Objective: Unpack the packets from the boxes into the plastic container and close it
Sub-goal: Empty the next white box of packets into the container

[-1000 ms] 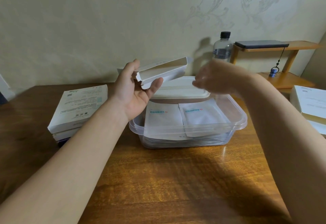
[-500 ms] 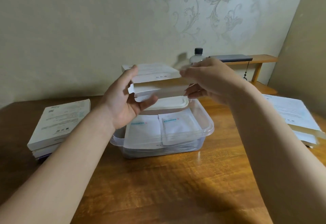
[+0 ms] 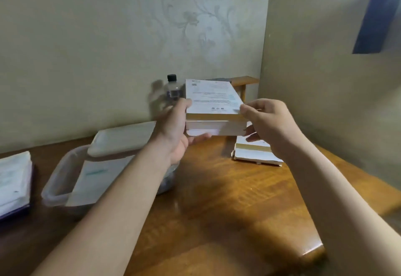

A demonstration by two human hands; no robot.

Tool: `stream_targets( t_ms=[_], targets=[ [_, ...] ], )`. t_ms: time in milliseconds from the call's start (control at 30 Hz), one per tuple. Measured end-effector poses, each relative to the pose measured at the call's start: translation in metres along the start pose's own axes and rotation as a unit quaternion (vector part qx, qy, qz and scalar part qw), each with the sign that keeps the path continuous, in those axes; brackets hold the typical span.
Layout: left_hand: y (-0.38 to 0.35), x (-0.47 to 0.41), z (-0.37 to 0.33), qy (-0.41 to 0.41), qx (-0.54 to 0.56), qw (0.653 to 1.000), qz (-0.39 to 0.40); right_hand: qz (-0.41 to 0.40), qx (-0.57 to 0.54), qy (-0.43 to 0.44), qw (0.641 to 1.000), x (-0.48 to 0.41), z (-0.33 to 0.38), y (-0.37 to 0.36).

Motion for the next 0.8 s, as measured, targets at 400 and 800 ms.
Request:
stream_targets(
  t_ms=[400,800],
  targets=[
    [-0.081,-0.032,0.080,-0.140,-0.304,0.942,-0.001,-0.182,0.093,0.060,0.977,-0.020,-0.089,0.067],
    [-0.086,-0.038,0.124,-0.132,-0.344,0.927,0.076,-0.200,0.157,0.024,0.967,-0.036,-0.117,0.067]
  ],
)
Point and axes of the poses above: each hand's wrist, its own x-axis away from the middle knuckle, its own y-axis out of the back of the hand, z = x × y, the point moved 7 cm from there along -x, towards the middle knuckle, and after that the axes turned 12 degrees about -y, right-handed, at the moved point
